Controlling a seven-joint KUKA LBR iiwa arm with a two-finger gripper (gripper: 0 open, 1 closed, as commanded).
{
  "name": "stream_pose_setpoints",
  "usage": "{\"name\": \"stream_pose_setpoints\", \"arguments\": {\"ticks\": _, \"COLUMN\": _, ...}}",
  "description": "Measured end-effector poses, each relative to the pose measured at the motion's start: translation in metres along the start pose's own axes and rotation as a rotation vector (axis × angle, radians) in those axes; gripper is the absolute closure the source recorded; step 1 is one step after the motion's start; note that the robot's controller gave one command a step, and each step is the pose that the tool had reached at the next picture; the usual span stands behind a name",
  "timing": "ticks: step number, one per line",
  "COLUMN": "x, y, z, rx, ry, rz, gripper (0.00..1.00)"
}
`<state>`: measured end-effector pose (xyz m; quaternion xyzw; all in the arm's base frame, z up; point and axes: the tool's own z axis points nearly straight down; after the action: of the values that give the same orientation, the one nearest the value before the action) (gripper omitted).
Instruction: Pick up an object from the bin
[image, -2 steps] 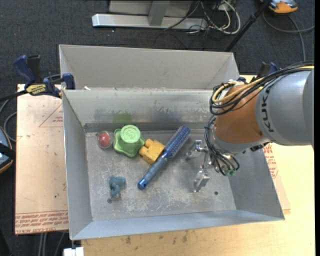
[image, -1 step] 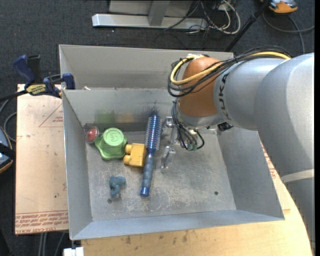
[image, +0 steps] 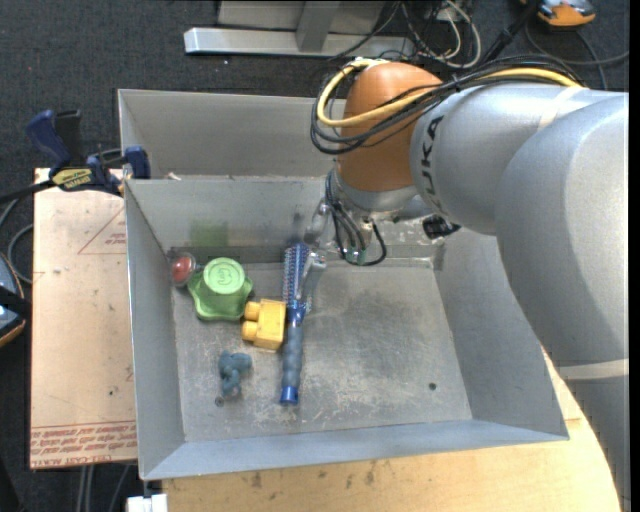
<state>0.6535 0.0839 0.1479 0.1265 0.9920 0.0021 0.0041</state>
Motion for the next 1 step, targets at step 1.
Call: {"name": "stream_pose_setpoints", "arguments": {"ticks": 1, "x": 0.0762, "y": 0.0094, "z": 0.0726, "rx": -0.001, "ry": -0.007, "rz": 0.053, "gripper": 0.0}}
